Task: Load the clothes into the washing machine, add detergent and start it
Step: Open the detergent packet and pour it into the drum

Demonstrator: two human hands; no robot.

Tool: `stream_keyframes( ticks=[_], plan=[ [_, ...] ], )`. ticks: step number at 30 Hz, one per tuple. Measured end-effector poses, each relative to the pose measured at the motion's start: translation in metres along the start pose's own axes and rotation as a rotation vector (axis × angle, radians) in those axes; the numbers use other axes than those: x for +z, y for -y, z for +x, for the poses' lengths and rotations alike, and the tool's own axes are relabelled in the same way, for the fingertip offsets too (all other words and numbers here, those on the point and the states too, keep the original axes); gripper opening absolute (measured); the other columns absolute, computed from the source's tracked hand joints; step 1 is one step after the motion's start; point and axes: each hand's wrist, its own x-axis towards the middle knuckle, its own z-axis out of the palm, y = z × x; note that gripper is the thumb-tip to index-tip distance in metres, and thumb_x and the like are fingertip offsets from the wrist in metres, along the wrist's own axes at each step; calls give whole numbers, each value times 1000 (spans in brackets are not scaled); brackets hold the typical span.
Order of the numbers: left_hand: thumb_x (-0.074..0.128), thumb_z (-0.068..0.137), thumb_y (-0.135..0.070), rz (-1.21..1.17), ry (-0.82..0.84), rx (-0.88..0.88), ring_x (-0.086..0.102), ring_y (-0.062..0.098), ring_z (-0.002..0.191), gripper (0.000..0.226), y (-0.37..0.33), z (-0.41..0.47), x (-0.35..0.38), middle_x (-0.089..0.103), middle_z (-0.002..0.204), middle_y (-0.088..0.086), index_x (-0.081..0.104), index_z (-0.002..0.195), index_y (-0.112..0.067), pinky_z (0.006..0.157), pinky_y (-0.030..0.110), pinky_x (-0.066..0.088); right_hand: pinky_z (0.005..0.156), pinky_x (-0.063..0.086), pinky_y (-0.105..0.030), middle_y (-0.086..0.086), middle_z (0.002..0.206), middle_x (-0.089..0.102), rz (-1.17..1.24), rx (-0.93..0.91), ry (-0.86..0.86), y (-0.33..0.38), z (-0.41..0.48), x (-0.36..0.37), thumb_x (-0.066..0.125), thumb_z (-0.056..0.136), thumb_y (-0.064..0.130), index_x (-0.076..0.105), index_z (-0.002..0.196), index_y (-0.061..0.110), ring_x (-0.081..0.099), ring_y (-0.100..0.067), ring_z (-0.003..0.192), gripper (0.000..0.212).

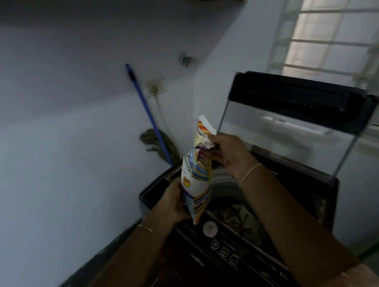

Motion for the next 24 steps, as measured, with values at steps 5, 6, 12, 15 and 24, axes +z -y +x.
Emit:
stream_keyframes(
  ticks=[5,6,12,15,24],
  plan=[
    [34,101,-38,186,-57,419,71,9,64,44,-32,-62,-19,76,85,7,67,98,-10,57,18,54,53,56,-22,-18,88,62,48,43,133,-20,1,59,50,96,7,50,122,-11,60,-21,70,32],
    [32,101,-36,267,-49,514,68,2,56,42,-41,-73,-24,74,72,-1,66,95,-12,49,15,51,52,56,-22,-16,82,61,69,65,158,-24,1,72,50,96,6,50,122,-12,61,-21,68,32],
    [67,84,-12,830,-237,723,64,14,97,42,-89,-109,-83,64,105,-2,49,121,-18,82,25,53,74,55,-25,-12,77,58,112,161,314,-49,4,134,48,97,7,50,124,-11,60,-17,64,32],
    [76,71,-28,1018,-401,743,64,18,100,50,-104,-111,-111,66,107,0,53,115,-24,88,36,55,65,57,-23,-14,79,59,86,217,371,-66,9,165,48,97,6,49,124,-10,59,-19,70,32],
    [64,71,-69,1349,-662,721,66,8,87,55,-138,-91,-201,71,98,-6,66,108,-27,75,26,54,48,54,-19,-8,79,63,-222,324,387,-143,53,235,51,94,11,56,120,-2,61,-17,68,30]
  ],
)
